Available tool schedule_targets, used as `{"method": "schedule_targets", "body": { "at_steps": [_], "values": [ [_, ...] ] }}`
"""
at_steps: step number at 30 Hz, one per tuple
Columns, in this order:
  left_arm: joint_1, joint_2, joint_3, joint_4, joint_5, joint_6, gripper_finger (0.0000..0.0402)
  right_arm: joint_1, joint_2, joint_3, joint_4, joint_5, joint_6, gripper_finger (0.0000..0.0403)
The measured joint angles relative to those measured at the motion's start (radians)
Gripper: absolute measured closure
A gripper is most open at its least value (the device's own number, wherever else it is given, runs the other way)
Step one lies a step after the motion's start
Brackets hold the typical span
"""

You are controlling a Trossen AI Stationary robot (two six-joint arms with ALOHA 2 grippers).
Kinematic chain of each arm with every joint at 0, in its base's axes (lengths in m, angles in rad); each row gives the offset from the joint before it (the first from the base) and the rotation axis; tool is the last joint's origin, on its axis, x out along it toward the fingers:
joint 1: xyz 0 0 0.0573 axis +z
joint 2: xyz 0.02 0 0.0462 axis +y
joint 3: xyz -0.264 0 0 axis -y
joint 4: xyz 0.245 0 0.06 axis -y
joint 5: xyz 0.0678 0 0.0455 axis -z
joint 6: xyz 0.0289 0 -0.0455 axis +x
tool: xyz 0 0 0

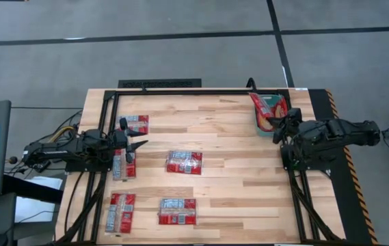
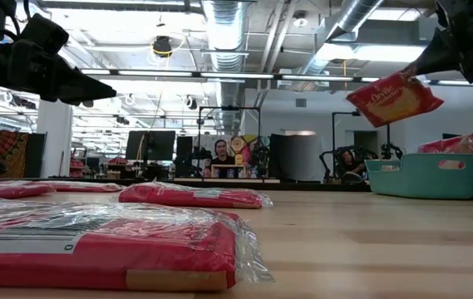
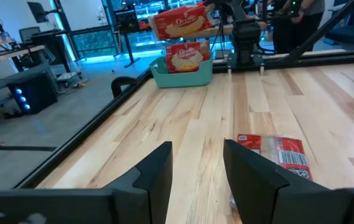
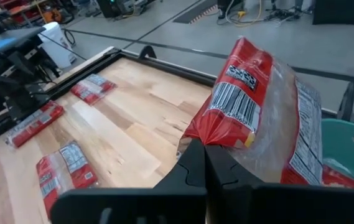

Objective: Sort popcorn bags into baskets
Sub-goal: Put the popcorn bag into the green bin

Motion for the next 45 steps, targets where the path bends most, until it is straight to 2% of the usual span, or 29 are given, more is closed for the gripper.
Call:
{"method": "schedule_targets", "body": {
  "at_steps": [27, 33, 38, 45],
  "values": [
    [0.000, 0.000, 0.000, 0.000, 0.000, 0.000, 0.0266, 0.037, 0.000, 0.000, 0.072, -0.025, -0.036, 0.0402],
    [0.000, 0.000, 0.000, 0.000, 0.000, 0.000, 0.0266, 0.036, 0.000, 0.000, 0.016, -0.048, -0.001, 0.0402],
    [0.000, 0.000, 0.000, 0.000, 0.000, 0.000, 0.0266, 0.018, 0.000, 0.000, -0.081, -0.010, 0.086, 0.0402],
    [0.000, 0.000, 0.000, 0.000, 0.000, 0.000, 0.0266, -0.013, 0.000, 0.000, -0.064, -0.014, 0.103, 0.0402]
  ]
}}
